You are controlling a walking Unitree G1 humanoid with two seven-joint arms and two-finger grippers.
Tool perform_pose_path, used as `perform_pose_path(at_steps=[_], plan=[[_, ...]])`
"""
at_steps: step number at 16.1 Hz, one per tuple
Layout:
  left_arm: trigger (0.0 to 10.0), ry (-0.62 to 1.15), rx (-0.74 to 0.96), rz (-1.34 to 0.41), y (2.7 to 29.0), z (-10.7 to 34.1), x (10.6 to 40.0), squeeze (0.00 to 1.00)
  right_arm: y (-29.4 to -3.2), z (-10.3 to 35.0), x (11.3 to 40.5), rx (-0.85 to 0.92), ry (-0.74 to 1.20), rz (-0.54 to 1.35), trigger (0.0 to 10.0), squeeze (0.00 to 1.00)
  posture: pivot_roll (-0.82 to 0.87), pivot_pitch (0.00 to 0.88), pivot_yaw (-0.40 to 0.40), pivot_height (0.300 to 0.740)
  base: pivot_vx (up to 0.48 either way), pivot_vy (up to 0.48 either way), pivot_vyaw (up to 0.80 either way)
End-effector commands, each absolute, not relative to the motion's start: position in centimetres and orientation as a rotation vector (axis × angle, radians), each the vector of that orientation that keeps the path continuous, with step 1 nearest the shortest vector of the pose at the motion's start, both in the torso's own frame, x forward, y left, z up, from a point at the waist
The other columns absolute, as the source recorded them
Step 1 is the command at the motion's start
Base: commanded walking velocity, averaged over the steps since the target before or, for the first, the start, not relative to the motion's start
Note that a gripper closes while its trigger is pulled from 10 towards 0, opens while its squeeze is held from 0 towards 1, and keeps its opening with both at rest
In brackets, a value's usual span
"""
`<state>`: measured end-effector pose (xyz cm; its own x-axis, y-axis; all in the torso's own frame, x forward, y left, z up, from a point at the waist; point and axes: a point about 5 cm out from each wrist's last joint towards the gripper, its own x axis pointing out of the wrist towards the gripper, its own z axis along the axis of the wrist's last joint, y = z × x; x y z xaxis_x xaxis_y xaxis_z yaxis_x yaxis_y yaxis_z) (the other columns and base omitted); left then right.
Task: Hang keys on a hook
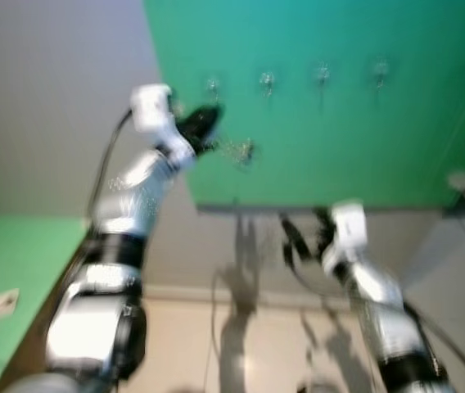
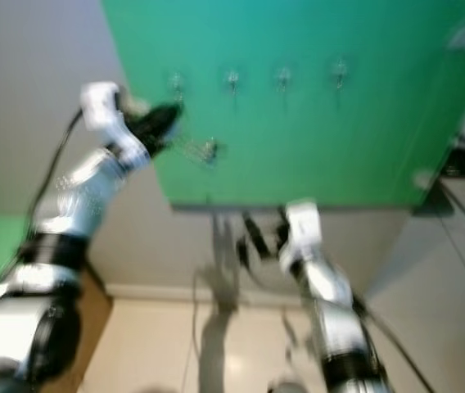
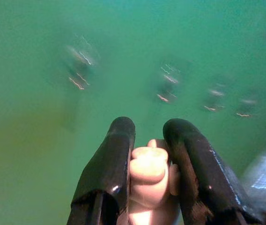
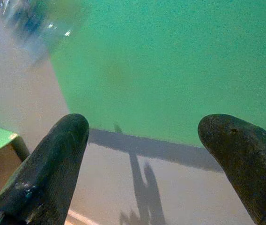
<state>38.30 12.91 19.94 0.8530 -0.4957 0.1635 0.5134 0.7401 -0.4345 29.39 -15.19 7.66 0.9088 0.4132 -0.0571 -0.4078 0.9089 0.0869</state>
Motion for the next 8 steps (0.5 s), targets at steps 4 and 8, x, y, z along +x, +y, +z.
perform_pose_path(at_steps=[4, 8], plan=[[0.0, 0.019, -0.622, -0.582, 13.3, 19.7, 38.4, 0.0, -14.1, 9.7, 29.9, 0.11, 0.129, 0.626, 10.0, 0.0, -0.23, 0.0, 0.1, 0.736, 0.0, 0.0, 0.0], [0.0, 0.031, -0.664, -0.635, 13.1, 20.0, 38.3, 0.0, -12.9, 12.0, 29.9, 0.161, 0.142, 0.761, 10.0, 0.0, -0.23, 0.0, 0.095, 0.736, 0.0, 0.0, 0.0]])
